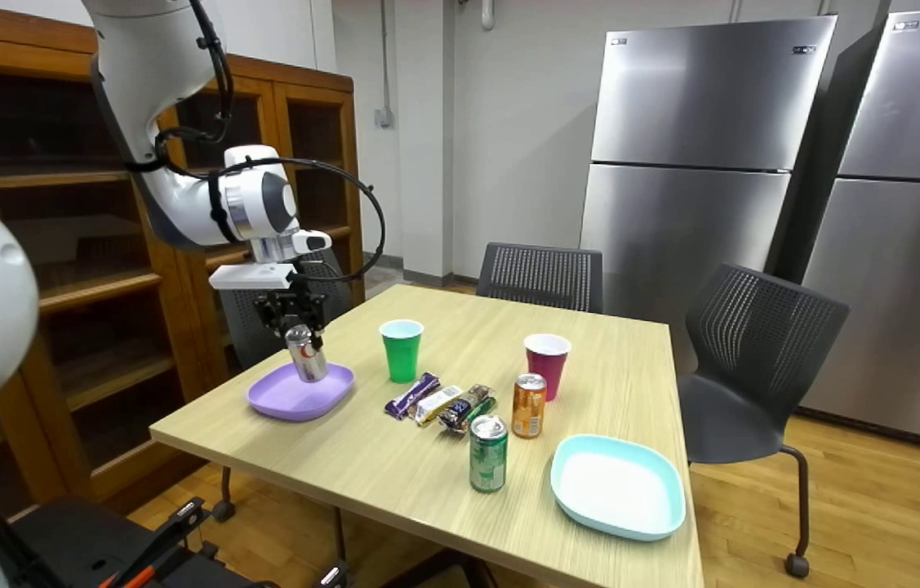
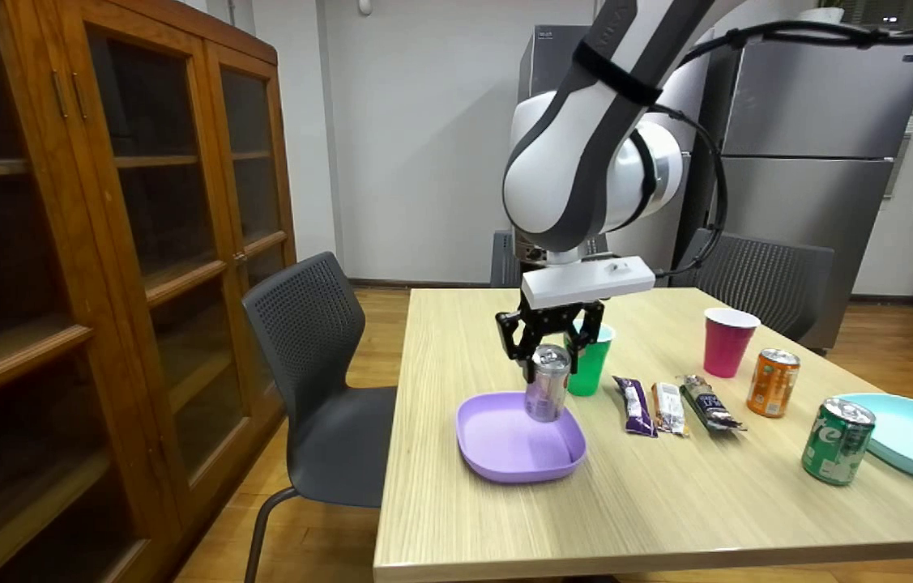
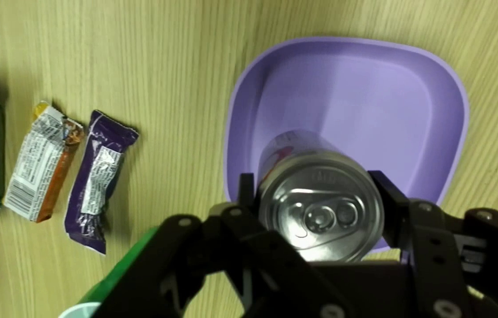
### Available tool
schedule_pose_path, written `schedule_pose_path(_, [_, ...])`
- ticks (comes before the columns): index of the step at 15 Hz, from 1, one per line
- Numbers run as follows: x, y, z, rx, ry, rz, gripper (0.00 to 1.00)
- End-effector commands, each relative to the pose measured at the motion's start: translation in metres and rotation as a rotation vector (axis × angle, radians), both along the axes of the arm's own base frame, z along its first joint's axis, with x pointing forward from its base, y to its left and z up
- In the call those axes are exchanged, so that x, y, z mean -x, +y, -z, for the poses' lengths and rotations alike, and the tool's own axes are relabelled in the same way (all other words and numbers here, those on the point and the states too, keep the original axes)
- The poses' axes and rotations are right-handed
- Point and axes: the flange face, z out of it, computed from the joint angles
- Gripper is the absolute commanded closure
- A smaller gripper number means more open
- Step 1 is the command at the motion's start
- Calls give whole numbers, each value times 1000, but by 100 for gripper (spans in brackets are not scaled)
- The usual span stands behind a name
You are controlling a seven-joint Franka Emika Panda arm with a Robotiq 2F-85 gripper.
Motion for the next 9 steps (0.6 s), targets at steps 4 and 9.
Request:
schedule_pose_path(4, [-27,50,10,21,16,-27,61])
schedule_pose_path(9, [-45,70,20,25,31,-38,61])
